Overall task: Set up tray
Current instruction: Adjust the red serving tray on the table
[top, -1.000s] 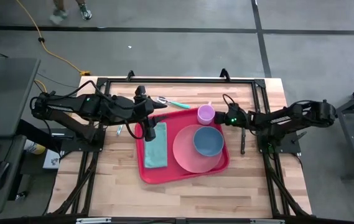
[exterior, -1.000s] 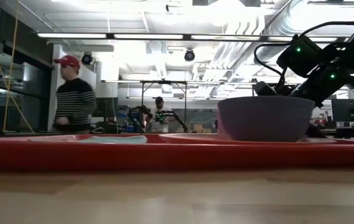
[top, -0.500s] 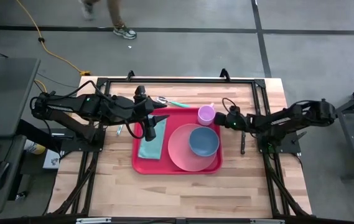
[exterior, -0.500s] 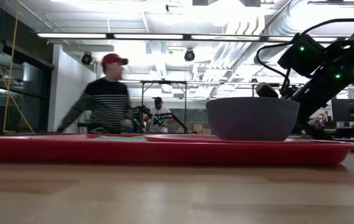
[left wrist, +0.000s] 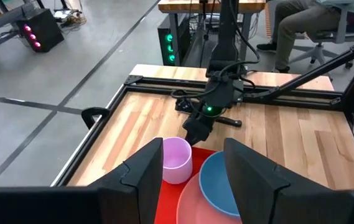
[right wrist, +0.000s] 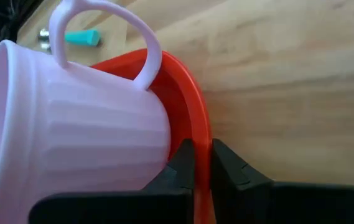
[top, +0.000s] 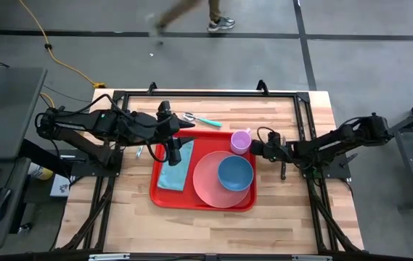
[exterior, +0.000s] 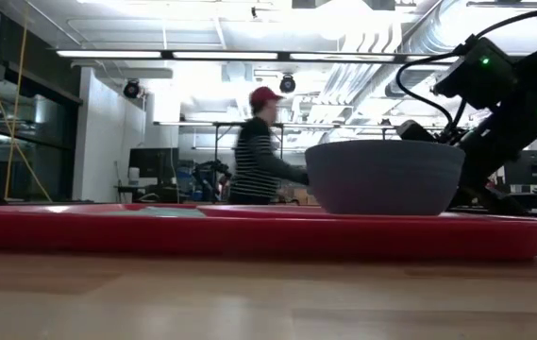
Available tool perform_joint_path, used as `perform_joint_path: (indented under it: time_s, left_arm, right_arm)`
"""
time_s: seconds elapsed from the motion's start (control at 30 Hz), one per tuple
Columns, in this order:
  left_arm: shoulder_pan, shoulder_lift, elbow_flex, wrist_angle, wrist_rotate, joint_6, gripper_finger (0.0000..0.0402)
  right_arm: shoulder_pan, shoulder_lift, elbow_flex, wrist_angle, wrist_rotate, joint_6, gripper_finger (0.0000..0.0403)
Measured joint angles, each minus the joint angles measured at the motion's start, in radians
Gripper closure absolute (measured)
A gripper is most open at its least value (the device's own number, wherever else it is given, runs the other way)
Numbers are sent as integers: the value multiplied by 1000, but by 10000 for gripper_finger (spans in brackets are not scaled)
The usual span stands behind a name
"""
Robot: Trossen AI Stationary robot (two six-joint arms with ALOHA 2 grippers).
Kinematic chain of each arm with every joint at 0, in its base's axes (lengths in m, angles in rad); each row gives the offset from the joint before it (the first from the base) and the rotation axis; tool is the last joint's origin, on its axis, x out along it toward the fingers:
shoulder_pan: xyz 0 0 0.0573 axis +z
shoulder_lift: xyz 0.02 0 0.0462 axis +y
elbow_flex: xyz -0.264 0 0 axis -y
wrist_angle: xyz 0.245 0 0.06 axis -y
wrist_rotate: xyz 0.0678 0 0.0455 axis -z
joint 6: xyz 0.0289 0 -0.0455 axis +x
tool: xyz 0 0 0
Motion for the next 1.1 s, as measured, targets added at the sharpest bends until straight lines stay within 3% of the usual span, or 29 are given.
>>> perform_joint_path:
  time_s: [0.3,0.53,0.77,1.1]
  left_arm:
    - [0,0,0,-9,24,-1,202]
    - [0,0,0,-9,24,-1,202]
    - [0,0,0,-9,24,-1,202]
    - [0,0,0,-8,24,-7,202]
  right_arm:
    - [80,-2,2,-60,-2,34,399]
    - [61,-2,2,-73,-5,11,392]
    - [60,0,1,-76,-13,-77,345]
    - [60,0,0,-72,-30,-252,330]
